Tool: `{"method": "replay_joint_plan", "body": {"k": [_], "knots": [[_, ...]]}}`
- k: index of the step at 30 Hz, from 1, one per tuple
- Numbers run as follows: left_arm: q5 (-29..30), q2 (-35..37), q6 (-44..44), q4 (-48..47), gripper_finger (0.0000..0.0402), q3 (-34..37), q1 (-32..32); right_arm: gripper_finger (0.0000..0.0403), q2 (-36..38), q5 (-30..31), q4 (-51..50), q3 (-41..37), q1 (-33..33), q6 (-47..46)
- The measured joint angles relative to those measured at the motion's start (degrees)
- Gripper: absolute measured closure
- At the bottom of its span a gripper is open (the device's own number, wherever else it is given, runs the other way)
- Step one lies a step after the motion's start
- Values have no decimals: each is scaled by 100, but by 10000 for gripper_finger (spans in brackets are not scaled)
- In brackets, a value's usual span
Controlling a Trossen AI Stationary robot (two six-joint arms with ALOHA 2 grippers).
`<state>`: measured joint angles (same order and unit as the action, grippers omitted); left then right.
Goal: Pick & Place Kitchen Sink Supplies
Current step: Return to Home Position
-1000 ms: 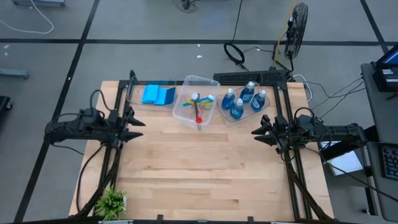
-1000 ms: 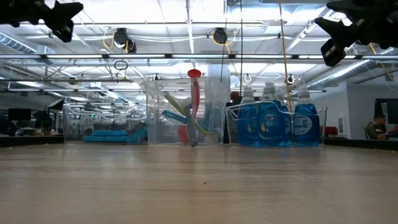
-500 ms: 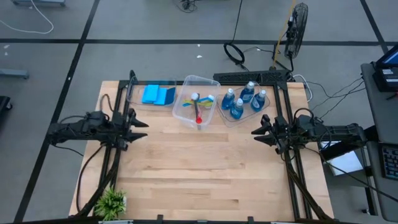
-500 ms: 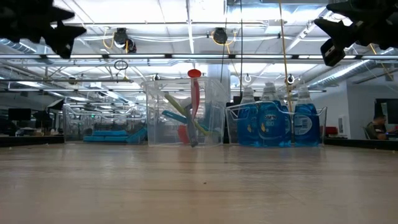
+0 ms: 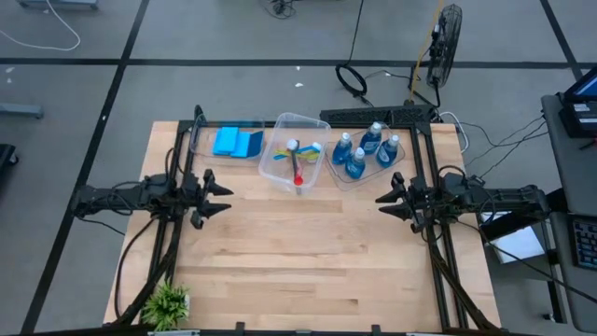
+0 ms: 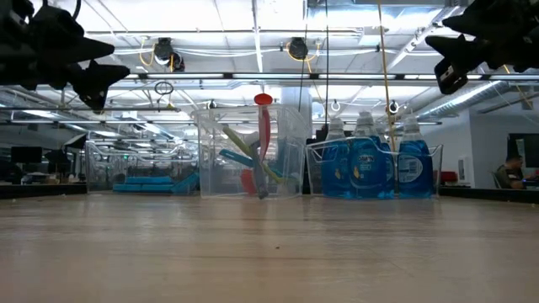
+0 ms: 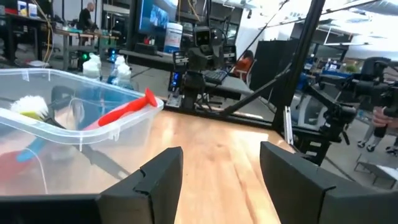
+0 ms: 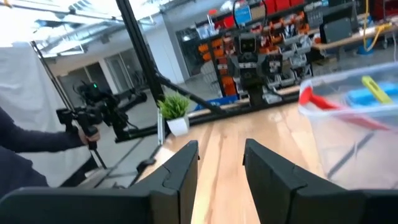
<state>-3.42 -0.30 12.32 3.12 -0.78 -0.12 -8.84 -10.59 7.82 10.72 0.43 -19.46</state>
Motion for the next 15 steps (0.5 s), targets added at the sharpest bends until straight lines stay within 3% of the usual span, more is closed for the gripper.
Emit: {"method": "replay_joint_plan", "body": {"k": [10,15], "knots": [[51,0,-126,-138,206,-6,0,286,2,-13,-113,0,0,560],[48,0,-161,-160,210,-6,0,286,296,-649,111,0,-2,810]]}}
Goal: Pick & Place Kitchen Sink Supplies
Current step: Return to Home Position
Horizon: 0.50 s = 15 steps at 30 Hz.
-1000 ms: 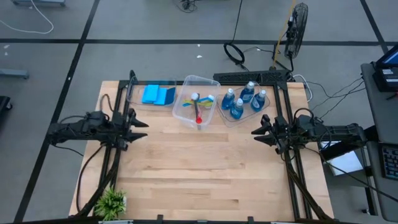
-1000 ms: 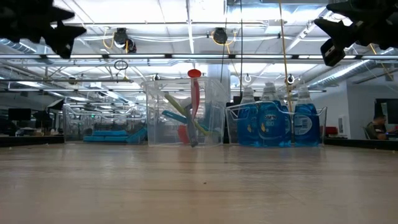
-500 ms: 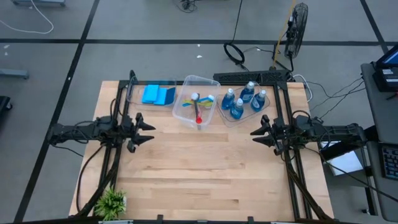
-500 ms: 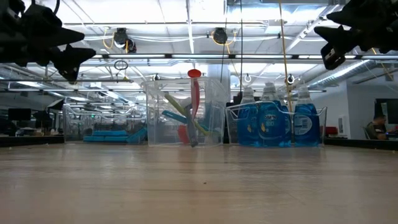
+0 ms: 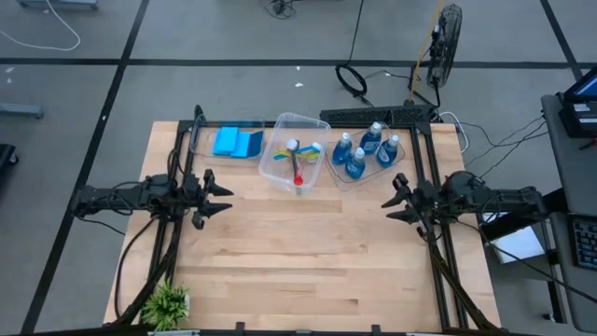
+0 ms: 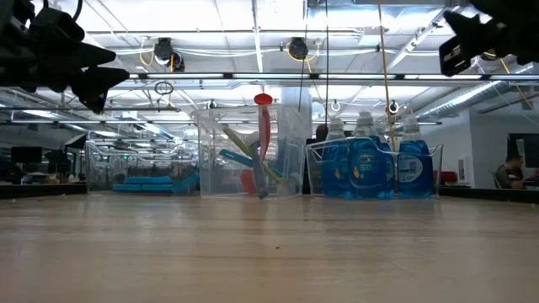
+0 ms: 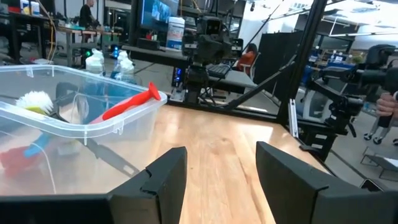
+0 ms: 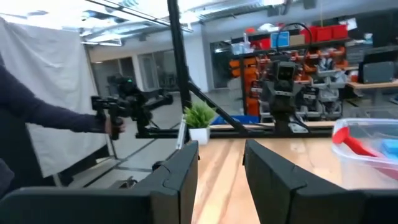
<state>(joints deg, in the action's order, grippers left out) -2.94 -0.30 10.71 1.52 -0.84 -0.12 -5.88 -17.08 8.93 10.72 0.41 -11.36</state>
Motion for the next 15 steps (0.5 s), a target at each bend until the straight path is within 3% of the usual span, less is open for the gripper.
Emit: {"method": "replay_joint_plan", "body": {"k": [15], "knots": [[-46,0,611,28,182,-1,2,287,283,-100,-321,-2,0,-430]]}}
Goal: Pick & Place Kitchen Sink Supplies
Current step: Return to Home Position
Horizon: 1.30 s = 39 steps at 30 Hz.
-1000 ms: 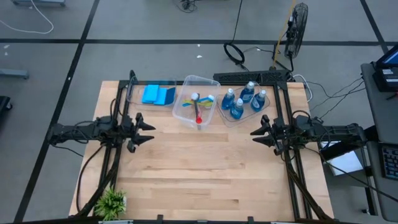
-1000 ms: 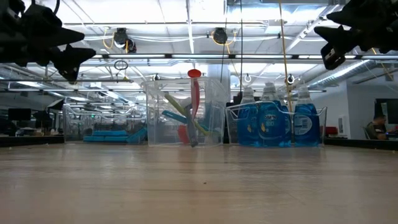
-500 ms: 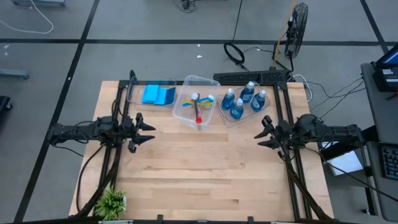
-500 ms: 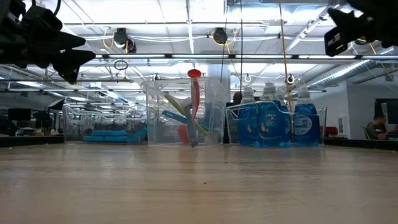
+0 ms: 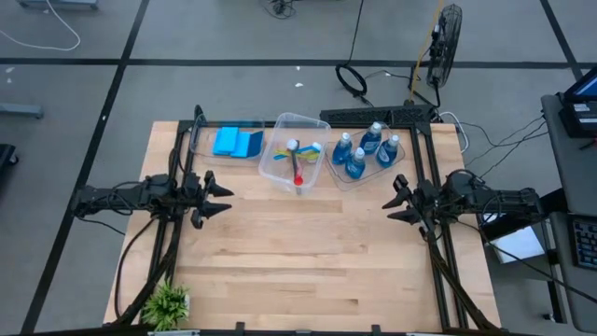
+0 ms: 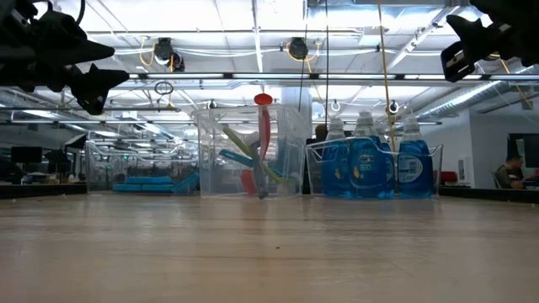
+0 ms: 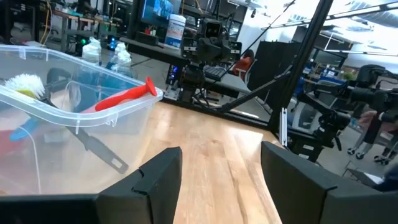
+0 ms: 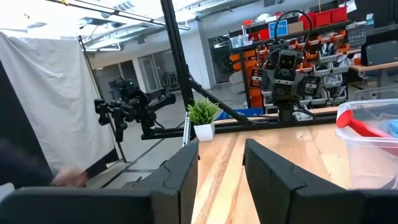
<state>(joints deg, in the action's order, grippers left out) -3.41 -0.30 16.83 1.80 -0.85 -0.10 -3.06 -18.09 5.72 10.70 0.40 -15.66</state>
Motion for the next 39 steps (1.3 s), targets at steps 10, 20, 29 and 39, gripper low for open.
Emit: {"method": "replay_joint_plan", "body": {"k": [10,20,29,39], "knots": [[-1,0,-14,-2,201,-1,0,287,1,-2,0,0,0,-13],[-1,0,-12,-4,215,-6,-2,287,1,-4,-1,0,0,-11],[-1,0,-12,-4,200,-6,-2,287,1,-4,-1,0,0,-12],[-3,0,-10,-4,187,-6,-2,287,1,-5,1,0,0,-12]]}}
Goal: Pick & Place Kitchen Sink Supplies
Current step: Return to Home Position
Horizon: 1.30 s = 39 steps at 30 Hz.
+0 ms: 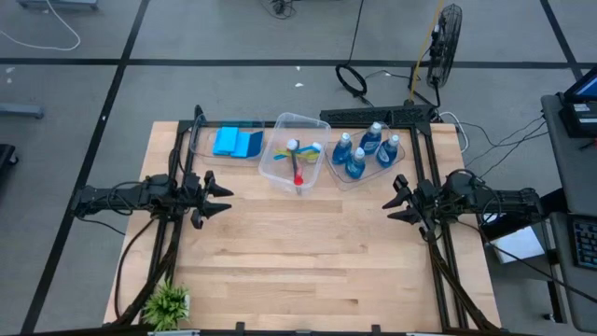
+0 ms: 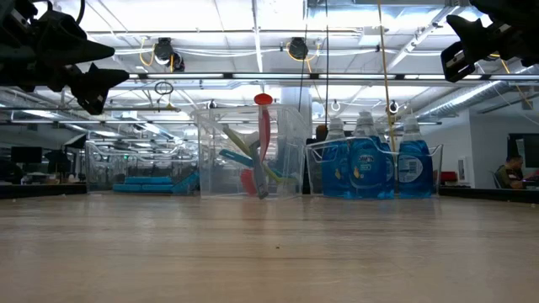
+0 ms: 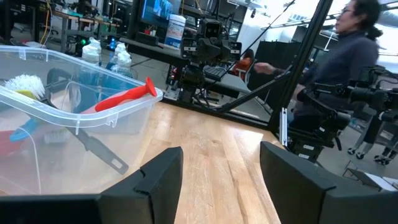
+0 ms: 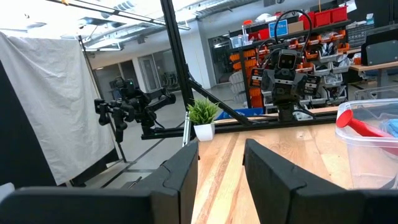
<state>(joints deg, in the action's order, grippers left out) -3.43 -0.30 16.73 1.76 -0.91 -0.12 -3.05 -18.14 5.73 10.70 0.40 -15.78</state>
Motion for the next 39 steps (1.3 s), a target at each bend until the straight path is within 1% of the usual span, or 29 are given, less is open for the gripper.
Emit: {"method": "replay_joint_plan", "body": {"k": [17,31,39], "knots": [[0,0,2,0,215,0,2,287,-2,-1,0,0,1,0],[-1,0,2,0,187,0,2,287,-2,-1,-1,0,2,1],[-1,0,2,0,182,0,0,286,-1,0,1,0,2,0]]}}
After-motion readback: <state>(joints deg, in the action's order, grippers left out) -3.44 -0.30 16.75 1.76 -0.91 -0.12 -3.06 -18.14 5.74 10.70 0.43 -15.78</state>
